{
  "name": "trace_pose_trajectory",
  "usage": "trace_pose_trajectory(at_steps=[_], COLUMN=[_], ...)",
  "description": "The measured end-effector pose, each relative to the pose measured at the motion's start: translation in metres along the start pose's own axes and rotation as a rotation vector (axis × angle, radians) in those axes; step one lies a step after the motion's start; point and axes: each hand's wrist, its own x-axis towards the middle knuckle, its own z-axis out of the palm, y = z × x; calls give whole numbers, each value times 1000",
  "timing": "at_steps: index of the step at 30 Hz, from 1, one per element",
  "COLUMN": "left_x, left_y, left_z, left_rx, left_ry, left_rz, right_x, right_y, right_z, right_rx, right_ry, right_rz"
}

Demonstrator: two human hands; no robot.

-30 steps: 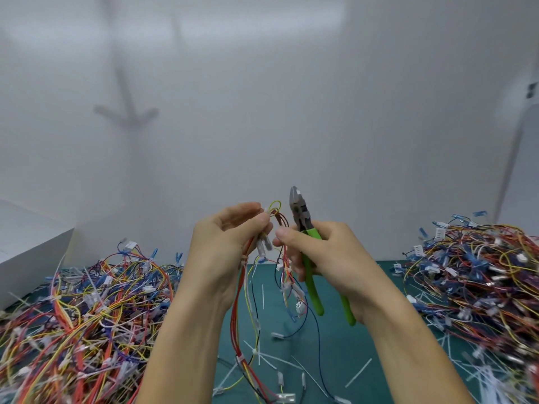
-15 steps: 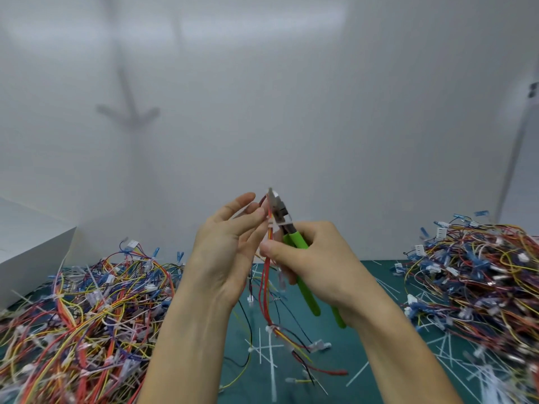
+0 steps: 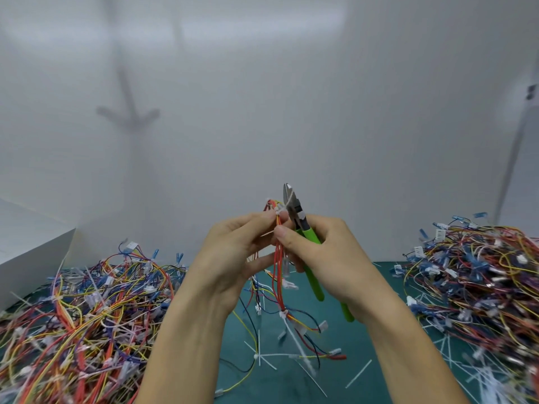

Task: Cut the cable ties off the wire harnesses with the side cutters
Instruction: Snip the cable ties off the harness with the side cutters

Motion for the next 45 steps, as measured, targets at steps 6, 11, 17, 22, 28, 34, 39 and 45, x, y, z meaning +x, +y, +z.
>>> trace_pose_trajectory(at_steps=[6,11,17,22,28,34,39,45], left_x=[3,2,0,0,1,3,2,2], left_y=[-1,0,0,1,1,-1,0,0], left_z=[-6,-4,-1,-5,-10,-12,-13,-14], left_rx=[-95,-76,-32,31,147,210,249,249], left_ry=[83,83,97,90,65,51,50,74], left_rz=[14,68,137,163,193,233,240,238], right_x=[-3,-7,-6,-7,-7,-8,-8,-6], right_y=[-4,-7,-9,-12,-14,-13,-11,-8], right_z=[-7,-6,-2,-1,0,-1,-1,-1], right_rx=[-441,-597,-586,-566,-557,-556,-526,-467], right_ry=[73,44,12,3,5,10,-11,-39], right_rz=[28,67,64,41,42,55,76,90])
